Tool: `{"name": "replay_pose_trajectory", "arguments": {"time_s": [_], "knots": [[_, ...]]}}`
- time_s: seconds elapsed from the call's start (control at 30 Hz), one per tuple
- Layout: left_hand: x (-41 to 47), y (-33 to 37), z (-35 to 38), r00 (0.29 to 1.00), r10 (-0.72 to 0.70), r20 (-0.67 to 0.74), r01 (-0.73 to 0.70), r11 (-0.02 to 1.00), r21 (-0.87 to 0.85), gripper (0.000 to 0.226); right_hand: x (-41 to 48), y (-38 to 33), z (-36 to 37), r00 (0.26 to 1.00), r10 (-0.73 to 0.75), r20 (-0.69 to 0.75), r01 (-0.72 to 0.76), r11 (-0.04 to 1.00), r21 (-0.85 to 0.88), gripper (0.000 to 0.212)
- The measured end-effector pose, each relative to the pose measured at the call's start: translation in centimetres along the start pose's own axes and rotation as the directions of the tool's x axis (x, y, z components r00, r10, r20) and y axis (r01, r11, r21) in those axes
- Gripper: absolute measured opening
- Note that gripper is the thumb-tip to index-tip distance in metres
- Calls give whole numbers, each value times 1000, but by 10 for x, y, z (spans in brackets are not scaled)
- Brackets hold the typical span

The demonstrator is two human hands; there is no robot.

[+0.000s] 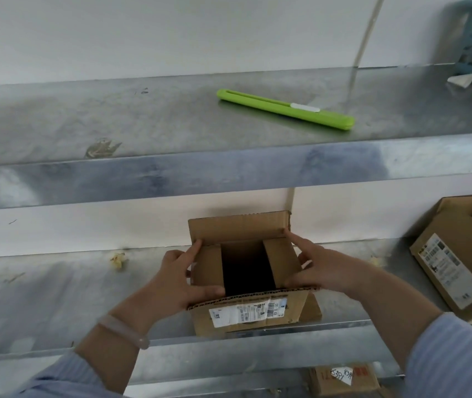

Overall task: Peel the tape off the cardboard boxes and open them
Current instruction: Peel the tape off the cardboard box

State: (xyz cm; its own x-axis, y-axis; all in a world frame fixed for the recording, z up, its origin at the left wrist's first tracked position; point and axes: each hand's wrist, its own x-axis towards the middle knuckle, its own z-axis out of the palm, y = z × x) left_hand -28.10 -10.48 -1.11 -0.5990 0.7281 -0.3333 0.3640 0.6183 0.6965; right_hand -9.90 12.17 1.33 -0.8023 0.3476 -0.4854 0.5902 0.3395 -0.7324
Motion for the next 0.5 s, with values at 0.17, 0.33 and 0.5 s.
{"name": "replay_pose_trajectory", "arguments": {"time_s": [0.17, 0.33, 0.5], "knots": [[6, 19, 18, 981, -95, -167, 115, 987, 113, 124, 15, -17, 35, 955, 6, -297, -96, 953, -287, 124], [3, 19, 23, 987, -29, -157, 45, 993, 105, 100, 14, -17, 42, 952, 8, -306, -108, 945, -310, 107], [-13, 6, 8, 982, 127, -137, -149, 974, -169, 82, -11, -14, 20, 962, -26, -274, 23, 1000, -13, 70]]}}
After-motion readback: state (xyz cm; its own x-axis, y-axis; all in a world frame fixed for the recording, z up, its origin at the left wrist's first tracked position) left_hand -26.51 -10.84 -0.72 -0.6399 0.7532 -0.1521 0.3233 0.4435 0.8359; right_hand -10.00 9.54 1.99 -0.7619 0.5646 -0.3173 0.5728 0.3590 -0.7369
